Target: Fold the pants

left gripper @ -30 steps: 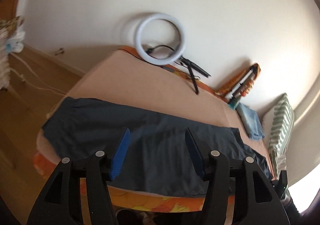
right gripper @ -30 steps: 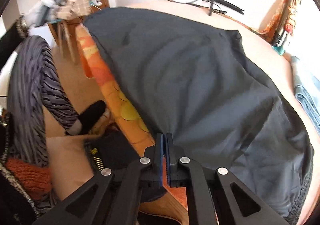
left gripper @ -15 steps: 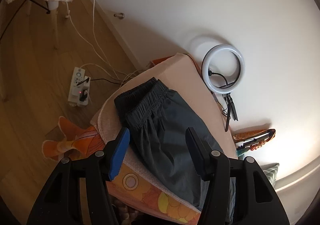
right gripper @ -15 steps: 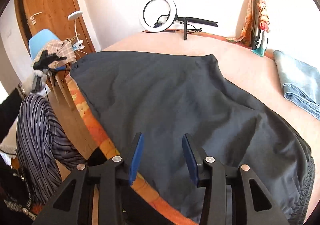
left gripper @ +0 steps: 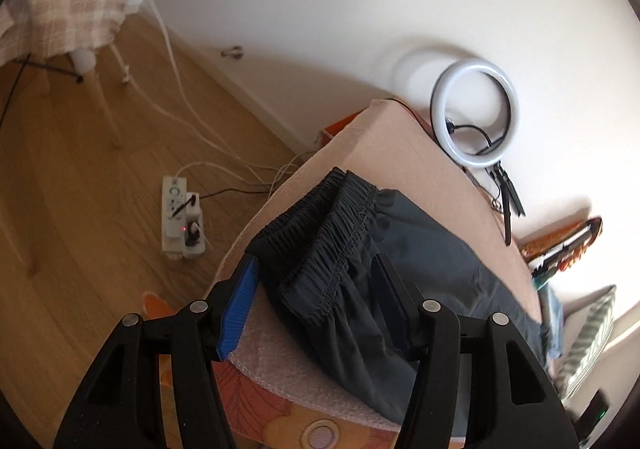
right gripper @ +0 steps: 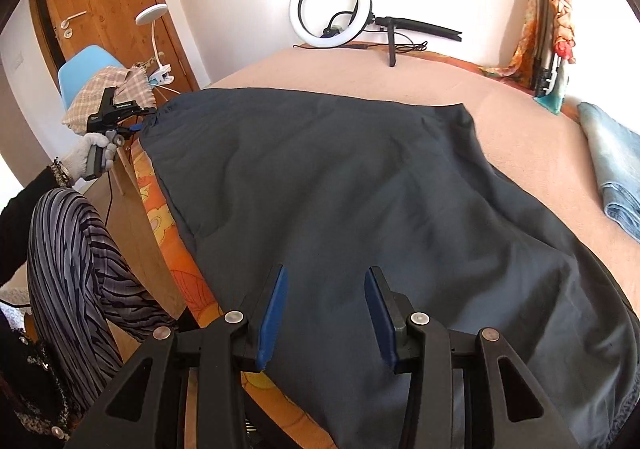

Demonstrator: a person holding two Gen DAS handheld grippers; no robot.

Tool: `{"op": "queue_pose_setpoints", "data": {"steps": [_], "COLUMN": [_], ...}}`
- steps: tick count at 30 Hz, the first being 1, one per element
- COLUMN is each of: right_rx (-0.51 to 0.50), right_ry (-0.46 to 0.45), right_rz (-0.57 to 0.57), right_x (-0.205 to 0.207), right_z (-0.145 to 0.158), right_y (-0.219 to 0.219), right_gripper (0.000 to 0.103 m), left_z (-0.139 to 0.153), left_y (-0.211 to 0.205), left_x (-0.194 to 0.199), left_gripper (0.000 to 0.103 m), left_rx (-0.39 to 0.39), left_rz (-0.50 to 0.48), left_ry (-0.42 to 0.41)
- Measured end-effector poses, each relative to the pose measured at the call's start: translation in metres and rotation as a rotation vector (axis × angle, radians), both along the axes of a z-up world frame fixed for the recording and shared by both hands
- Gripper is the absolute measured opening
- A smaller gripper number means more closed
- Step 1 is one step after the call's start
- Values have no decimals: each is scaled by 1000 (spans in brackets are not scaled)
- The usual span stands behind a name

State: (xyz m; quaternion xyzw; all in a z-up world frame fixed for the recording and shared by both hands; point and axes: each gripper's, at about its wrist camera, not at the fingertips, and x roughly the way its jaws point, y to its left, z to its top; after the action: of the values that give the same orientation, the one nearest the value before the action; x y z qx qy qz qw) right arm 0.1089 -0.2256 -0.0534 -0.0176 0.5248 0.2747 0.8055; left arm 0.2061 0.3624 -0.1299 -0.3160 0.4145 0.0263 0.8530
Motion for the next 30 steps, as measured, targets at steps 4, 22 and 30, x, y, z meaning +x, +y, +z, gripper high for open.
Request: {"op": "queue_pose_setpoints", "data": {"steps": [4,22,30], "right_rx": [-9,-59,-62], "right_ry": [17,42,24], "right_rz": [19,49,56], "right_x": [5,18,17], "right_z": [-6,-20,-16], "right_y": [9,25,30], "right_gripper": [43,43,43], "left_z": [0,-10,14], "left_y": [-12,-2,-42], "left_x": [-2,7,15], "left_gripper": [57,48,26], "left_rx": [119,82,261], "left_rz": [-49,89,-59], "left_ry": [-44,-139,-193]}}
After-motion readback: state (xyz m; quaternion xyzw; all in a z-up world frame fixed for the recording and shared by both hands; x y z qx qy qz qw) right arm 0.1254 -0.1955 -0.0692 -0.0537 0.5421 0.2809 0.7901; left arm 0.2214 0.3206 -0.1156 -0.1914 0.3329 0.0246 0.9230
